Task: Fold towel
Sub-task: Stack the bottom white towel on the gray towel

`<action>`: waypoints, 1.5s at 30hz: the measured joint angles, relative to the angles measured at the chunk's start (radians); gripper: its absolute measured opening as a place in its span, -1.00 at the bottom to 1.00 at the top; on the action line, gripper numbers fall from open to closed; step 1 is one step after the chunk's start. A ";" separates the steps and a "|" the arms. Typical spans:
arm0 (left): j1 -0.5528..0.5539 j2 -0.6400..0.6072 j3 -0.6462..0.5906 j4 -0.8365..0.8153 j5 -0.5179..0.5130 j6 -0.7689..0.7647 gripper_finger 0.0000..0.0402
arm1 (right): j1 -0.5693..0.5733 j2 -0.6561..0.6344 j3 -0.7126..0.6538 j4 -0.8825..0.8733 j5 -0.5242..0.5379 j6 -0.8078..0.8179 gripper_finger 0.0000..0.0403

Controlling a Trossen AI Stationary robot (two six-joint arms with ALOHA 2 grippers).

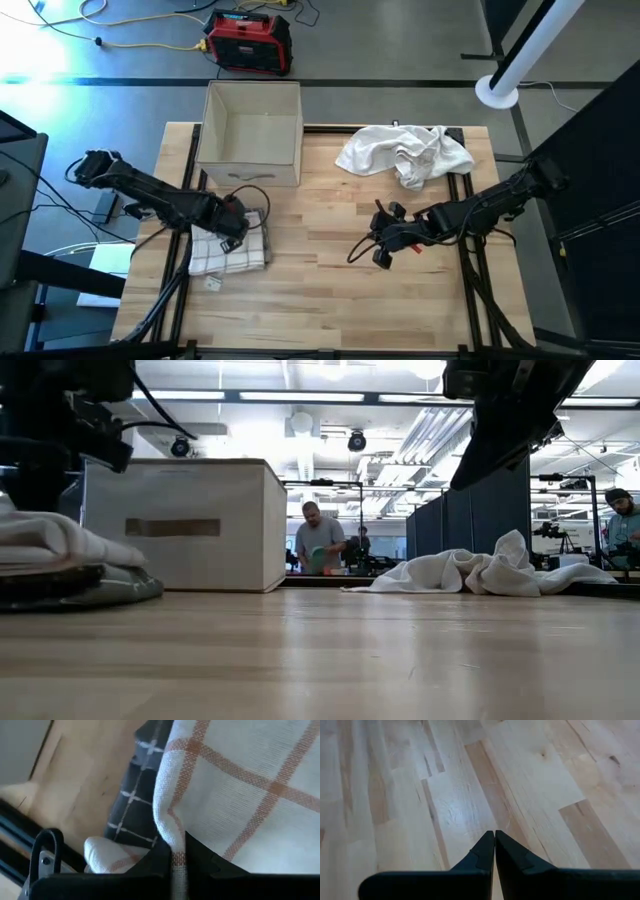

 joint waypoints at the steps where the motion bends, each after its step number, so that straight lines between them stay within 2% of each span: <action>1: 0.010 0.000 -0.002 0.001 0.000 0.000 -0.75 | 0.000 0.000 0.000 0.001 0.000 0.000 -1.00; 8: 0.094 0.000 0.024 0.001 -0.022 0.035 -0.29 | -0.002 0.000 0.000 0.009 0.017 0.000 -1.00; 11: 0.117 0.000 0.088 -0.086 -0.108 -0.013 -0.18 | -0.002 0.000 0.000 0.009 0.019 0.000 -1.00; 14: 0.122 0.000 0.179 -0.192 -0.203 -0.061 -0.16 | -0.002 0.000 0.000 0.010 0.018 0.000 -1.00; 17: 0.116 0.000 0.270 -0.278 -0.221 -0.060 -0.18 | -0.002 0.000 0.000 0.010 0.018 0.000 -1.00; 21: 0.076 -0.005 0.316 -0.267 -0.010 -0.050 -0.29 | -0.002 0.000 0.000 0.010 0.019 0.001 -1.00; 23: 0.040 -0.005 0.306 -0.268 0.041 -0.066 -0.39 | -0.002 0.000 0.000 0.010 0.020 0.001 -1.00; 26: 0.004 -0.005 0.250 -0.286 0.033 -0.111 -0.64 | -0.003 0.000 0.000 0.010 0.043 0.003 -1.00; 28: 0.001 -0.005 0.197 -0.262 0.032 -0.117 -0.84 | -0.003 0.000 0.000 0.011 0.049 0.003 -1.00; 30: 0.001 -0.005 0.134 -0.209 0.030 -0.119 -0.95 | -0.003 0.000 0.000 0.010 0.052 0.003 -1.00; 35: 0.038 0.003 -0.039 -0.067 0.000 -0.142 -0.97 | -0.003 0.000 0.000 0.008 0.052 0.003 -1.00; 38: 0.071 0.015 -0.097 -0.016 -0.048 -0.124 -0.99 | -0.003 0.000 0.000 0.009 0.053 0.003 -1.00; 42: 0.123 0.022 -0.084 -0.034 -0.053 -0.106 -0.99 | -0.003 0.000 0.000 0.010 0.059 0.002 -1.00; 45: 0.134 0.022 -0.008 -0.083 -0.030 -0.093 -1.00 | -0.003 0.000 0.000 0.011 0.058 0.003 -1.00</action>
